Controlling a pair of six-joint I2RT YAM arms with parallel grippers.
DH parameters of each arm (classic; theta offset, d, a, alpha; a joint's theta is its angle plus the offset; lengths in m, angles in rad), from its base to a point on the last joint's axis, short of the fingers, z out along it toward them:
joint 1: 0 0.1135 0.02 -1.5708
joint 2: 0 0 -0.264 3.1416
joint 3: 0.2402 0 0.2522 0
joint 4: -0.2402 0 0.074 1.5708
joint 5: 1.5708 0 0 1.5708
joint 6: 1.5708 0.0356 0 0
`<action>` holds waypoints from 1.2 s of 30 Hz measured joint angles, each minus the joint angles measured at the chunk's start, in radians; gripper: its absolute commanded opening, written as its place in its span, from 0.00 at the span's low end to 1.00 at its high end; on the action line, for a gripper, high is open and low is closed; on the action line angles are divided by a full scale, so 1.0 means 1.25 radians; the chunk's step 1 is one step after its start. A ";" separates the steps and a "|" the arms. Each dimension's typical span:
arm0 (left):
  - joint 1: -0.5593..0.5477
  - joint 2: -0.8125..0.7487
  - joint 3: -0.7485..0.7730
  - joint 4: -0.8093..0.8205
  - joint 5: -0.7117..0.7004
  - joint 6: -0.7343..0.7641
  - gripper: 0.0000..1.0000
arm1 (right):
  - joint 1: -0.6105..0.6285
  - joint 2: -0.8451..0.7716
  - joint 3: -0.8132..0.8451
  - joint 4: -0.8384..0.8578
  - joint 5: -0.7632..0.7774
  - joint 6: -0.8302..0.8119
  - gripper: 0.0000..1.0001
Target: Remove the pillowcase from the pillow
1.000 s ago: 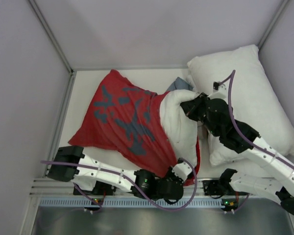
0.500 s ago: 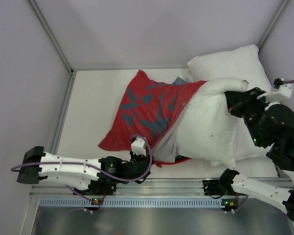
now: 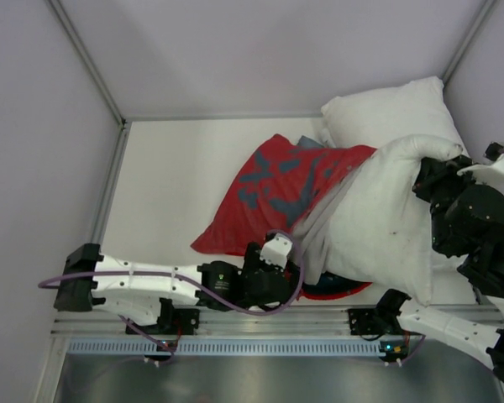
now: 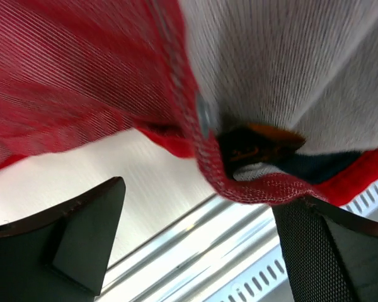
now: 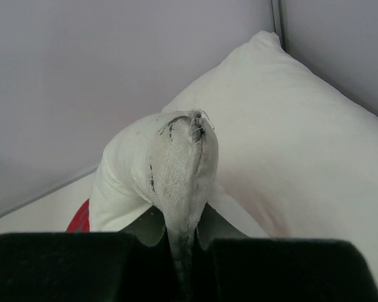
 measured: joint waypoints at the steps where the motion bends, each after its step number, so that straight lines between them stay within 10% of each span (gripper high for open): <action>1: 0.000 0.011 0.023 -0.018 -0.022 -0.001 0.99 | 0.000 -0.006 -0.007 0.000 0.002 0.000 0.00; 13: 0.016 -0.168 0.145 0.013 -0.082 0.198 0.99 | -0.002 -0.086 -0.235 0.026 -0.184 0.066 0.00; 23: 0.284 0.119 0.559 -0.071 0.101 0.344 0.99 | -0.002 -0.102 -0.500 0.048 -0.450 0.215 0.00; 36: 0.392 0.264 0.502 -0.191 0.062 0.402 0.99 | -0.002 -0.181 -0.572 0.068 -0.617 0.289 0.00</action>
